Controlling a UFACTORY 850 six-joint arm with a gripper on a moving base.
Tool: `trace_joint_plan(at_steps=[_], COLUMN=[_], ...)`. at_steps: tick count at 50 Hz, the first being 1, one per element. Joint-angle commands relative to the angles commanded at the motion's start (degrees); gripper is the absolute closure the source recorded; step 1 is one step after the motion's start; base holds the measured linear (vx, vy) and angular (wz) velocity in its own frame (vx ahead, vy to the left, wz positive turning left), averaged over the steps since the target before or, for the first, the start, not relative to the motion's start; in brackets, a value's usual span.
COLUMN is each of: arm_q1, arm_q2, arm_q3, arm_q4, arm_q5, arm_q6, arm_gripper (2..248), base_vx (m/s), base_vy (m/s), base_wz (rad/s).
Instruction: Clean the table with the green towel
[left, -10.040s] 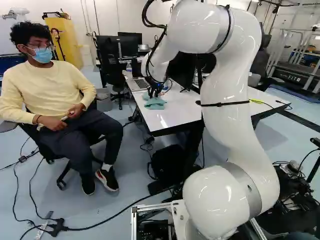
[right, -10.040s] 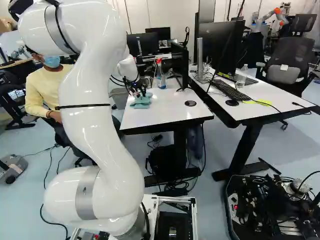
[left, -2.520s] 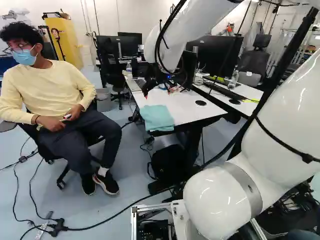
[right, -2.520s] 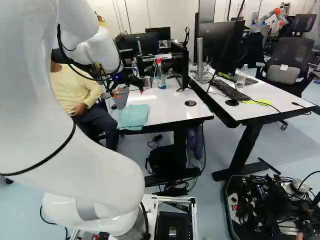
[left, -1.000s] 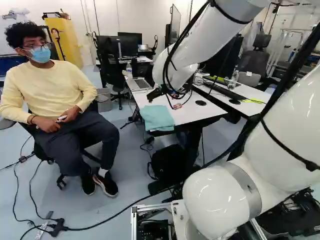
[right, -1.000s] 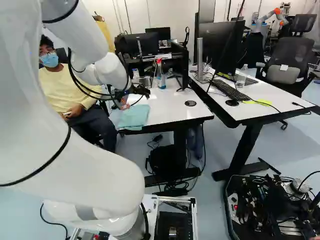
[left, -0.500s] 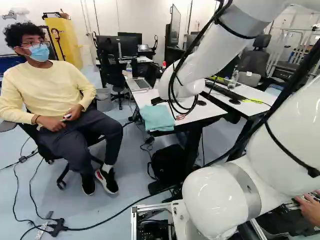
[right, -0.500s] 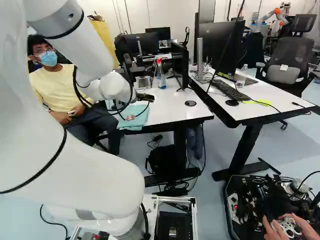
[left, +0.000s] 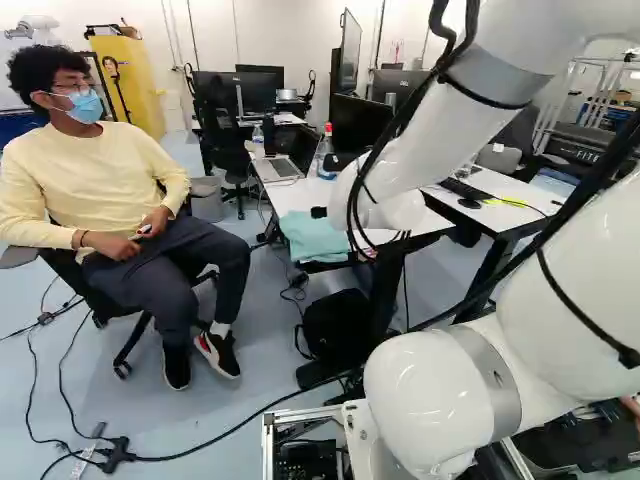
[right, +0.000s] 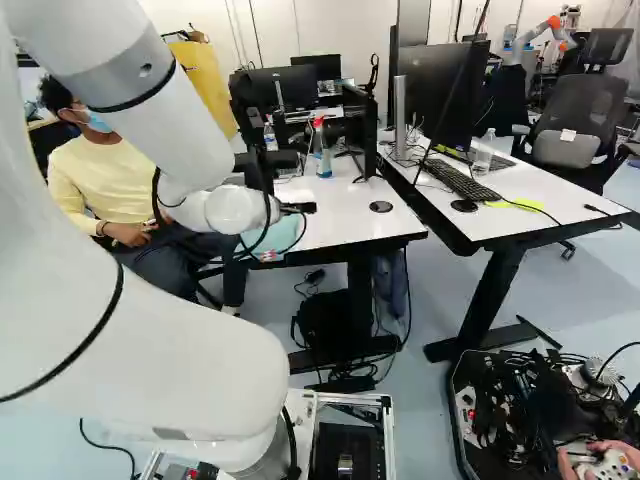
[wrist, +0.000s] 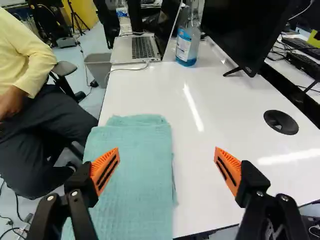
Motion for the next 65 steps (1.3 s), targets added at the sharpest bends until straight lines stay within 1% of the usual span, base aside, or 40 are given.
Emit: trace_joint_plan(at_steps=[22, 35, 50, 65], arm_q1=[-1.6, -2.3, -2.9, -3.2], arm_q2=[1.2, 1.7, 2.2, 2.4], arm_q3=[5.6, 8.0, 10.0, 11.1], arm_q4=[0.3, 0.5, 0.6, 0.7], arm_q5=[9.6, 13.6, 17.0, 19.0], arm_q6=[0.0, 0.0, 0.0, 0.0], arm_gripper=[3, 3, 3, 3], base_vx=[0.000, 0.000, 0.000, 0.000], base_vy=[0.000, 0.000, 0.000, 0.000], base_wz=[0.000, 0.000, 0.000, 0.000])
